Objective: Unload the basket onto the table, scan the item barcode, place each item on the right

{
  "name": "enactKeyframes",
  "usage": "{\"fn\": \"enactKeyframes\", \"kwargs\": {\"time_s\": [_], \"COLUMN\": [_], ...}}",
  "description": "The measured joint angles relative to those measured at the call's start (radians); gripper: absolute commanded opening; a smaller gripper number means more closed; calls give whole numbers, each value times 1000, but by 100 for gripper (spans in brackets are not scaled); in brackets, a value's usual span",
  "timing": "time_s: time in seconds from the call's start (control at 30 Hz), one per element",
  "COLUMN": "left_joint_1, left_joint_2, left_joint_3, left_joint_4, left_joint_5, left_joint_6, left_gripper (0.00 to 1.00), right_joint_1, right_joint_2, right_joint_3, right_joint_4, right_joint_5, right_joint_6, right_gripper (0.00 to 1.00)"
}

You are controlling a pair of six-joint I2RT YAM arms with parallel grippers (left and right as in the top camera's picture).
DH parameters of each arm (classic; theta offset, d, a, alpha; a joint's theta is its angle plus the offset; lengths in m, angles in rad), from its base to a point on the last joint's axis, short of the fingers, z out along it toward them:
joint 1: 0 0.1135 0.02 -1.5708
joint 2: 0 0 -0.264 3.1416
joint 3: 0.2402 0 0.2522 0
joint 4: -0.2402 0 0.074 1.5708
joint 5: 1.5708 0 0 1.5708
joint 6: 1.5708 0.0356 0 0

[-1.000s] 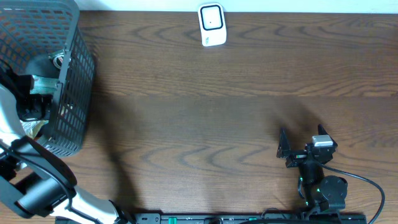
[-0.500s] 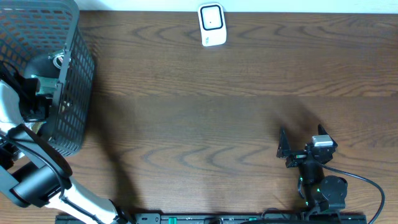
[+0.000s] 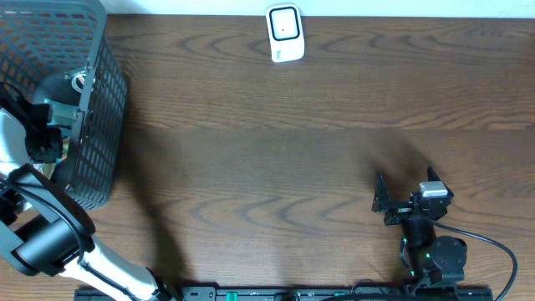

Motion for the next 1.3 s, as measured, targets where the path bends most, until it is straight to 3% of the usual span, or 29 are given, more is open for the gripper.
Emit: {"fn": "enactKeyframes", "kwargs": {"time_s": [0.03, 0.33, 0.53, 0.97, 1.0, 1.07, 1.1, 1.13, 1.3], "left_joint_1": [0, 1, 0, 2, 2, 2, 2, 2, 2], "left_joint_2": [0, 0, -76, -685, -711, -751, -761, -769, -715], "left_joint_3": [0, 0, -4, 5, 7, 7, 8, 9, 9], "left_joint_4": [0, -8, 63, 339, 342, 338, 330, 312, 208], "left_joint_5": [0, 36, 59, 71, 82, 97, 102, 108, 119], "left_joint_6": [-4, -73, -219, -572, -585, -610, -612, -615, -634], "left_gripper": [8, 7, 7, 8, 16, 67, 86, 96, 98], "right_joint_1": [0, 0, 0, 0, 0, 0, 0, 0, 0], "right_joint_2": [0, 0, 0, 0, 0, 0, 0, 0, 0], "right_joint_3": [0, 0, 0, 0, 0, 0, 0, 0, 0], "right_joint_4": [0, 0, 0, 0, 0, 0, 0, 0, 0], "right_joint_5": [0, 0, 0, 0, 0, 0, 0, 0, 0], "right_joint_6": [0, 0, 0, 0, 0, 0, 0, 0, 0], "right_gripper": [99, 99, 99, 99, 99, 99, 99, 99, 99]}}
